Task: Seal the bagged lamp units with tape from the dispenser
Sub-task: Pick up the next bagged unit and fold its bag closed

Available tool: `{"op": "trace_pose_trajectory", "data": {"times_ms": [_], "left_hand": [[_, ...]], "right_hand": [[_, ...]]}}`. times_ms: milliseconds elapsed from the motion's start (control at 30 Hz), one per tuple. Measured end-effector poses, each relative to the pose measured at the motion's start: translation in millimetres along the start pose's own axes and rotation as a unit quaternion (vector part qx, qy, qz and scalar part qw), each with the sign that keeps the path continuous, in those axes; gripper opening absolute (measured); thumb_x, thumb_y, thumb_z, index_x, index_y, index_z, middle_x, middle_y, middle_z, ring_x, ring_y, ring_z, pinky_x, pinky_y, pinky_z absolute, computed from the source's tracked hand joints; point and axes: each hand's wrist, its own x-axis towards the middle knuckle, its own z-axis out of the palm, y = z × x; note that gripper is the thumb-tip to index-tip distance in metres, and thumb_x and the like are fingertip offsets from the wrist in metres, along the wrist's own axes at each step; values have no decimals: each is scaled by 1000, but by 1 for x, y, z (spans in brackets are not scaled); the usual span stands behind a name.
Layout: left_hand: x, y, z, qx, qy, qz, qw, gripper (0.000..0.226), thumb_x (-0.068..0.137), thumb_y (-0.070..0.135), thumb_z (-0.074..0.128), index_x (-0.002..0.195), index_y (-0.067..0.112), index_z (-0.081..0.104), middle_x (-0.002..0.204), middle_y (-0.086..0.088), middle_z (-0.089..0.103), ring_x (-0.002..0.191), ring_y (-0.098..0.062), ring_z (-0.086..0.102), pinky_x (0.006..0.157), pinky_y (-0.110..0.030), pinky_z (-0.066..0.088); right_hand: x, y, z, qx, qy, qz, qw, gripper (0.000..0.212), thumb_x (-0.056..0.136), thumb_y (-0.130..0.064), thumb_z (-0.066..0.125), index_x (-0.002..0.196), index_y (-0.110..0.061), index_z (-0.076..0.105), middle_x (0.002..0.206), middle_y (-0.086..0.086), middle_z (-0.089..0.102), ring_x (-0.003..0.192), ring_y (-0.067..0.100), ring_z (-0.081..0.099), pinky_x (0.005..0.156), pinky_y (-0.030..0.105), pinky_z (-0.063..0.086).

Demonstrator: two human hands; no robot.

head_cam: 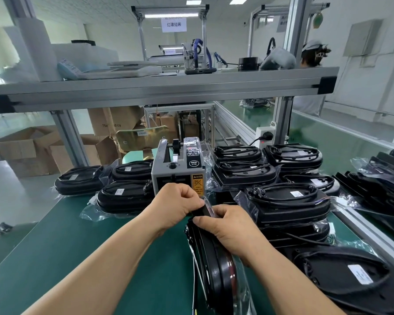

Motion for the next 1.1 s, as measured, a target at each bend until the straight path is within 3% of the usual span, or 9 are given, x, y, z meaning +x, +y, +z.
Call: {"op": "trace_pose_trajectory", "data": {"times_ms": [100, 200, 267, 367, 533, 633, 700, 833, 1100], "left_hand": [[0, -5, 4, 18, 36, -11, 999, 14, 78, 25, 77, 71, 23, 65, 59, 14, 59, 54, -1, 51, 54, -18, 41], [0, -7, 14, -63, 48, -70, 994, 17, 81, 25, 75, 67, 24, 65, 55, 13, 57, 46, -1, 48, 45, -18, 38], [0, -7, 19, -111, 58, -102, 987, 25, 84, 26, 75, 61, 24, 65, 47, 12, 55, 37, 0, 45, 38, -14, 34], [-3, -7, 19, -157, 49, -118, 979, 21, 84, 29, 77, 68, 19, 68, 55, 5, 62, 40, -2, 49, 39, -14, 36], [-11, -7, 6, -208, -26, -123, 970, 4, 86, 14, 75, 86, 14, 71, 82, -5, 68, 71, -14, 56, 64, -27, 42], [-10, -6, 1, -228, -47, -136, 963, 8, 87, 3, 71, 92, 9, 69, 81, -7, 69, 68, -14, 61, 64, -26, 45], [-9, -4, 1, -240, -47, -145, 959, 10, 86, -2, 69, 89, 8, 68, 79, -8, 69, 67, -15, 61, 64, -26, 46], [-8, -5, 3, -258, -15, -156, 953, 16, 87, -8, 64, 83, 7, 69, 73, -7, 68, 64, -13, 57, 59, -24, 48], [-20, -2, 11, -228, 53, -158, 959, 15, 82, -7, 59, 83, 6, 68, 80, -15, 60, 66, -17, 51, 62, -29, 44]], "right_hand": [[0, 0, 0, -9, 4, -5, 1000, 20, 79, -32, 80, 86, -15, 74, 84, 9, 77, 80, 28, 74, 75, 41, 61], [1, 0, 0, -34, 11, -13, 999, 21, 78, -35, 80, 85, -16, 74, 85, 9, 77, 81, 26, 74, 76, 40, 60], [1, 0, 0, -35, 13, -14, 999, 20, 78, -36, 80, 84, -18, 74, 81, 4, 77, 75, 17, 74, 70, 32, 60], [1, 0, -1, -43, 16, -12, 999, 18, 78, -37, 80, 82, -20, 74, 74, -4, 75, 63, 4, 69, 55, 17, 51], [2, 0, -1, -35, 17, -11, 999, 18, 77, -39, 80, 84, -22, 76, 77, -5, 76, 68, 5, 71, 59, 15, 52], [3, 1, -1, -13, 10, -6, 1000, 16, 77, -35, 81, 85, -21, 76, 78, -3, 77, 72, 11, 74, 67, 23, 58], [2, 1, 0, 1, 6, -5, 1000, 15, 78, -31, 82, 87, -20, 76, 78, -1, 77, 70, 12, 74, 64, 23, 58], [2, -1, 2, 3, 2, -14, 1000, 14, 80, -28, 81, 88, -18, 75, 75, -2, 76, 64, 7, 72, 56, 17, 51], [-5, -3, 8, -47, 12, -30, 998, 16, 80, -32, 80, 86, -18, 74, 81, 1, 76, 78, 16, 74, 68, 27, 58]]}}
